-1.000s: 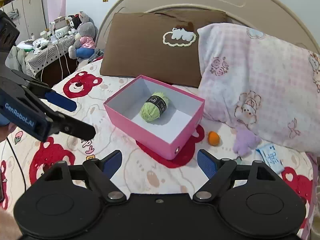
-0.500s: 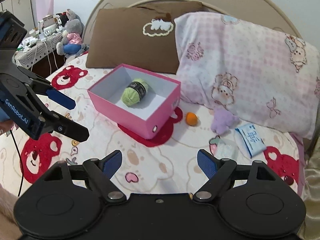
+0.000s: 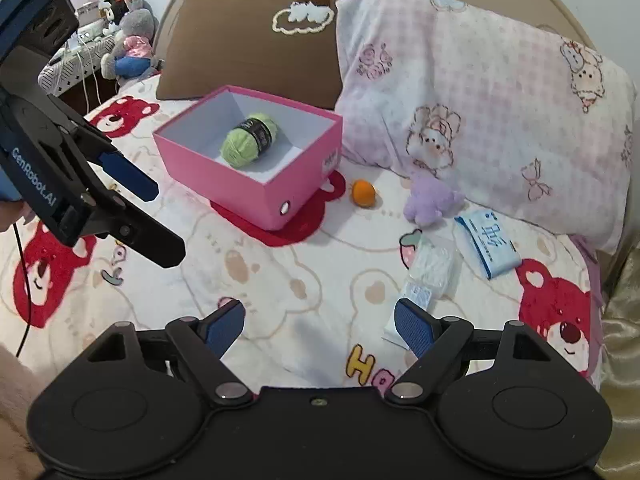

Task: Organize objects
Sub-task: 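Withdraw the left tool from the box toward the white boxed tube, then lower the left tool onto the white boxed tube and close on it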

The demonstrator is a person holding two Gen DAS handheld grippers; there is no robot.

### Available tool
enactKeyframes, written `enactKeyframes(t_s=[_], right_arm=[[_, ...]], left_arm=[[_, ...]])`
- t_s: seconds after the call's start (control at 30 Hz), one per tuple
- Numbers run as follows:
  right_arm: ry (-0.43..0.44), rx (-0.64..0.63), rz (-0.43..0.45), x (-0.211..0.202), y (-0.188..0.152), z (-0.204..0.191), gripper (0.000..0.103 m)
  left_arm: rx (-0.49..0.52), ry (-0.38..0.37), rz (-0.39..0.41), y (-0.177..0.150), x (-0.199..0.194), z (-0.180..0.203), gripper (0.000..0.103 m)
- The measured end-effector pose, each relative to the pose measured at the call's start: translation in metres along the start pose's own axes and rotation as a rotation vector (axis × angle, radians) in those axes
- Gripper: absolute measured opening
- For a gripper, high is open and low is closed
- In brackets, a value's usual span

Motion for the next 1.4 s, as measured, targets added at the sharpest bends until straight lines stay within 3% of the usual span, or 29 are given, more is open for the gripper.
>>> enactKeyframes(t_s=[0.33, 0.47, 0.6, 0.83, 0.93, 1.03, 1.13, 1.4], right_arm=[[-0.057, -0.011, 0.037, 0.030, -0.022, 0.025, 0.087], [-0.159, -0.173, 0.019, 0.062, -0.034, 0.032, 0.087], [-0.144, -0.224, 0.029, 0.084, -0.041, 0.037, 0.087], [-0.125, -0.083, 0.046, 0.115, -0.042, 0.059, 0.087], [-0.056, 0.046, 0.098, 0.127, -0.052, 0.072, 0.087], [-0.045, 0.159, 0.124, 0.142, -0.067, 0.083, 0.087], [-0.038, 0.162, 0.114, 0.153, -0.071, 0.085, 0.087], [-0.033, 0.242, 0.090, 0.172, -0.074, 0.096, 0.087]], left_arm=[[-0.023, -0.042, -0.068, 0.003, 0.047, 0.014, 0.102], [-0.025, -0.046, -0.071, 0.008, 0.058, 0.020, 0.102], [-0.023, -0.040, -0.065, 0.012, 0.067, 0.023, 0.102], [-0.011, 0.061, -0.062, 0.022, 0.093, 0.015, 0.102], [-0.044, 0.022, -0.038, 0.027, 0.107, 0.011, 0.101], [-0.083, 0.028, 0.015, 0.030, 0.122, 0.006, 0.100], [-0.098, 0.075, 0.064, 0.032, 0.139, 0.003, 0.100], [-0.108, 0.072, 0.111, 0.033, 0.176, 0.005, 0.099]])
Point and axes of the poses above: each gripper's, at about its wrist camera, not at the fingertips, and x roughly the way its jaws point, z to its right, y to its top, the point moved 5 cm from there along x, roughly the way its jaws point, and after that the axes turned 8 degrees about x, right-handed, at the moved point
